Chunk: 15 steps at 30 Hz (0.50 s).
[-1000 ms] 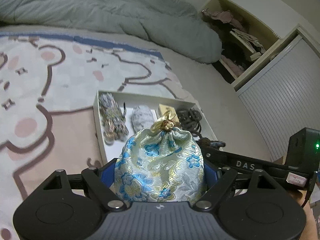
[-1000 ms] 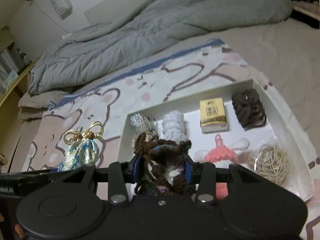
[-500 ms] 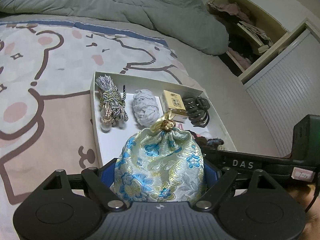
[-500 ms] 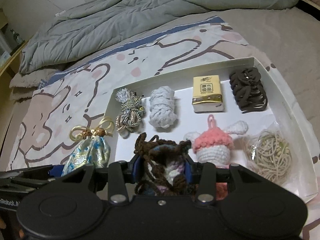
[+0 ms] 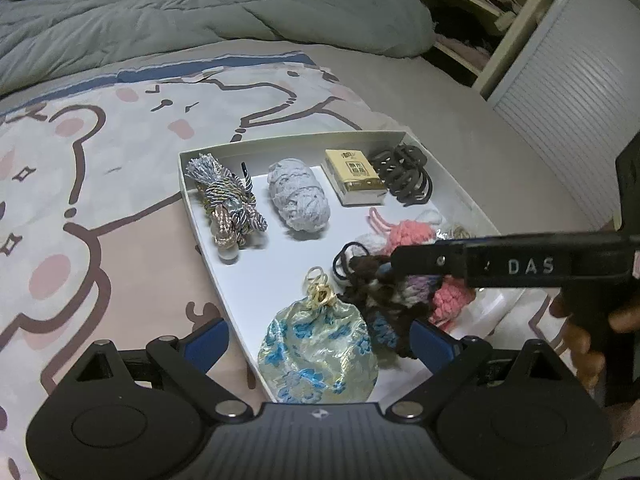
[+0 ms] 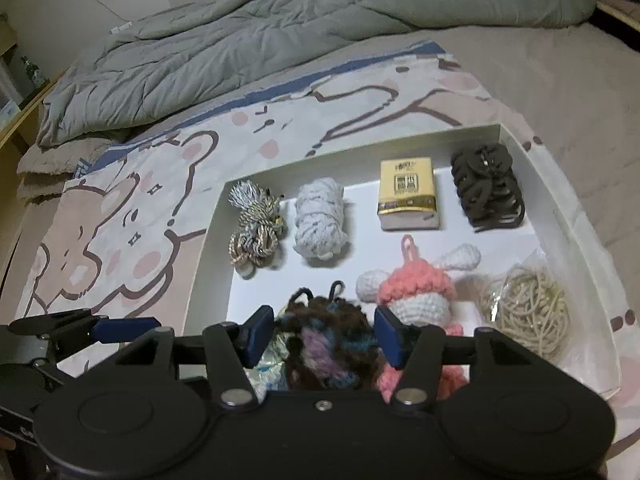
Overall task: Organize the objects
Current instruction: 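Lower the pouch and scrunchie into the box and open both tools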
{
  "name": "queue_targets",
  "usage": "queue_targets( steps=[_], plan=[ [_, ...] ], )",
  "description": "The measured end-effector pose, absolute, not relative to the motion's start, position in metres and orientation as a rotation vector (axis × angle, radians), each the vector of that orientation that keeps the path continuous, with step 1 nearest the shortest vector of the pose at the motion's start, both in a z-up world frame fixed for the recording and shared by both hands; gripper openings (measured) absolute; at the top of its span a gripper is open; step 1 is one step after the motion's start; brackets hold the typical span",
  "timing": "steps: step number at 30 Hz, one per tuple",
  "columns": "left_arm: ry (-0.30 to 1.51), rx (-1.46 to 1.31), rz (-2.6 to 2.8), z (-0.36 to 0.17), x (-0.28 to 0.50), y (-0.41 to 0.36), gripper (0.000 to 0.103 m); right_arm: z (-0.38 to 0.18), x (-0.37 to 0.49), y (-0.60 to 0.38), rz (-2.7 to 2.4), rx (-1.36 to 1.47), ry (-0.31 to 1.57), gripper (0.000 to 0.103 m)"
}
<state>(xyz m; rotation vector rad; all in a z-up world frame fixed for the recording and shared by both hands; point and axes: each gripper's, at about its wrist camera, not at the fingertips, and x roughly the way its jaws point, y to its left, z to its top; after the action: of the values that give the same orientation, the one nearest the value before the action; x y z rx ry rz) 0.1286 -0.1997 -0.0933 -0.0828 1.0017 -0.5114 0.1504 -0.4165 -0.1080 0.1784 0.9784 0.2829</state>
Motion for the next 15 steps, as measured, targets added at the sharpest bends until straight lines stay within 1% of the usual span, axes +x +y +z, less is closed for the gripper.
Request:
queue_targets(
  steps=[12, 15],
  plan=[
    [0.982, -0.019, -0.506, -0.084, 0.126, -0.196, 0.097, -0.093, 0.144, -0.413, 0.273, 0.153, 0.93, 0.057],
    [0.961, -0.01, -0.495, -0.077, 0.124, -0.194, 0.097, -0.085, 0.14, -0.41, 0.277, 0.141, 0.906, 0.06]
  ],
)
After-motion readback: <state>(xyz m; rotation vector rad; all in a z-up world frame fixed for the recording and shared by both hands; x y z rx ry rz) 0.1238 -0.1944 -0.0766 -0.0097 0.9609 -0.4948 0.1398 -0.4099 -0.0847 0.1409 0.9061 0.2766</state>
